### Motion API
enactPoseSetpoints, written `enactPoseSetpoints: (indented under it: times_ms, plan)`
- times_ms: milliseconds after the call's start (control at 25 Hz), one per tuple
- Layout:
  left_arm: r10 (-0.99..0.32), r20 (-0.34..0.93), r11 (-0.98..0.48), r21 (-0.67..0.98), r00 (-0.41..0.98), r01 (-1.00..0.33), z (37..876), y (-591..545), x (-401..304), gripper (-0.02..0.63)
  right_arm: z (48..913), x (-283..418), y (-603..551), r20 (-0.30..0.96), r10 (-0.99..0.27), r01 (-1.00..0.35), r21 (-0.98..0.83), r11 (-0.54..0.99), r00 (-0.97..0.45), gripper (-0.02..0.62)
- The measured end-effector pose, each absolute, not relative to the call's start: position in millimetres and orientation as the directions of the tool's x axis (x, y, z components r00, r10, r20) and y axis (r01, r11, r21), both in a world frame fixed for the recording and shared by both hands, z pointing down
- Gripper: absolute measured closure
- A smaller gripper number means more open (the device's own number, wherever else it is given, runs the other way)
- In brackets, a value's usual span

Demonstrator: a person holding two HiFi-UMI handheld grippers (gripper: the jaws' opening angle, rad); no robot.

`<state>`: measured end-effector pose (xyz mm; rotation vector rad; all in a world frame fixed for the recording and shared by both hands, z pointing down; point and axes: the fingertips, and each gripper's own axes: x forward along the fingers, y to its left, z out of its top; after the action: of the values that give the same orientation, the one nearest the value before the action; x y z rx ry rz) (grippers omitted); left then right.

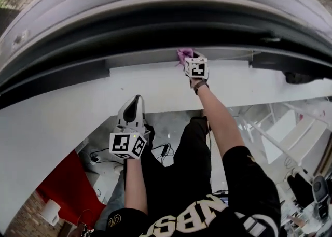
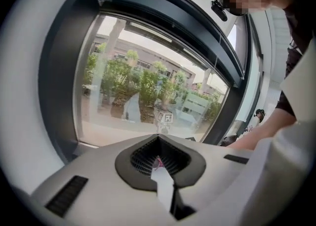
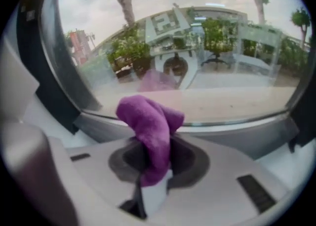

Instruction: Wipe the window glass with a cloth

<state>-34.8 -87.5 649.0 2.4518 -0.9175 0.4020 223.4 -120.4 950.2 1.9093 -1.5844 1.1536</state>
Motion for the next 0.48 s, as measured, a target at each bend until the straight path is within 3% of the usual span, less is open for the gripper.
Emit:
enactPoseSetpoints:
  times_ms: [280,480]
  plan:
    - [-0.423,0.389,-0.749,0.359,0.818,-0.557,647,-35,103,0.583,946,423,0,0.823,-0.508,-0.757,-0.158,-0.635,0.254,0.506]
    - [-0.381,0.37,-0.773,0.375,0.847,-0.512,652,-10,173,0.583,939,495,49,0.832,-0.452,-0.66,-0.145,-0.737,0.321,0.506]
